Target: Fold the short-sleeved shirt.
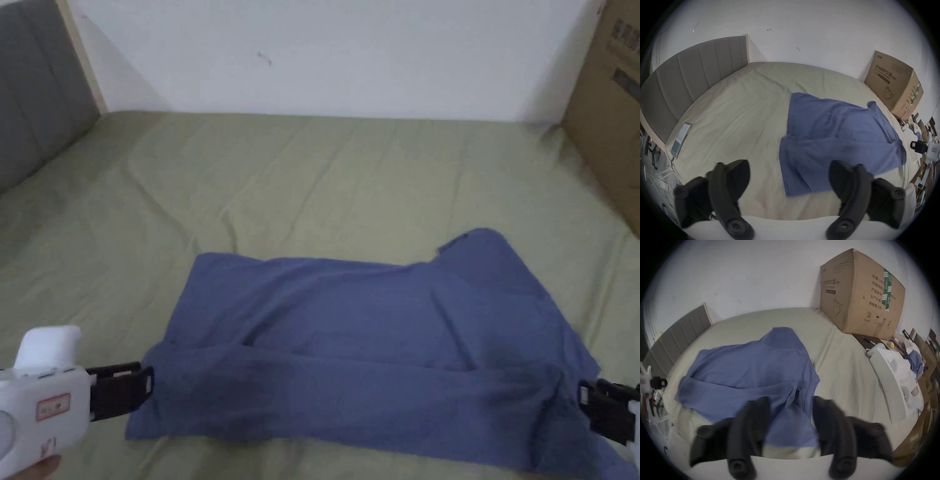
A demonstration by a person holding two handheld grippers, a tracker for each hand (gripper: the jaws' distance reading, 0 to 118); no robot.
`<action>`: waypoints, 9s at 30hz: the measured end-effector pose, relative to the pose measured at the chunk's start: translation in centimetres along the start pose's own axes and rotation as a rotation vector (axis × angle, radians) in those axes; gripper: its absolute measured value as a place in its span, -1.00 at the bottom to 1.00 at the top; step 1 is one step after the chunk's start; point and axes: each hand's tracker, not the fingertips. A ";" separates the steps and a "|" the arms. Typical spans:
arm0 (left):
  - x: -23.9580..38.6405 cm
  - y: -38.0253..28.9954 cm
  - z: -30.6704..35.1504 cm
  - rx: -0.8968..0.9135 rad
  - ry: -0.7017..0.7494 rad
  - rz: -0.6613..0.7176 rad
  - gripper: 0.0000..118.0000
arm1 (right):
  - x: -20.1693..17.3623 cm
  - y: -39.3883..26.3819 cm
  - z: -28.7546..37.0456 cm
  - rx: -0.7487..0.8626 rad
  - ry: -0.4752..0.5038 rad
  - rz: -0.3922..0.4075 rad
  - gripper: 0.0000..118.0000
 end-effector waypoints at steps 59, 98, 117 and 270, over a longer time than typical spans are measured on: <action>0.4 -0.9 -1.1 -0.138 0.014 -0.067 -0.98 | 3.7 -2.9 -1.4 -0.182 0.065 -0.097 -0.81; 6.0 4.9 -1.9 0.014 -0.077 -0.057 -1.00 | 2.1 7.0 -4.9 -0.138 0.099 -0.057 -1.00; 8.5 6.8 -9.2 -0.107 -0.065 -0.072 -1.00 | 4.3 10.9 -21.7 -0.358 -0.039 0.033 -0.59; 26.3 -2.1 -7.0 -0.511 -0.671 0.061 0.41 | 3.9 -7.8 8.6 0.100 0.128 -0.358 -1.00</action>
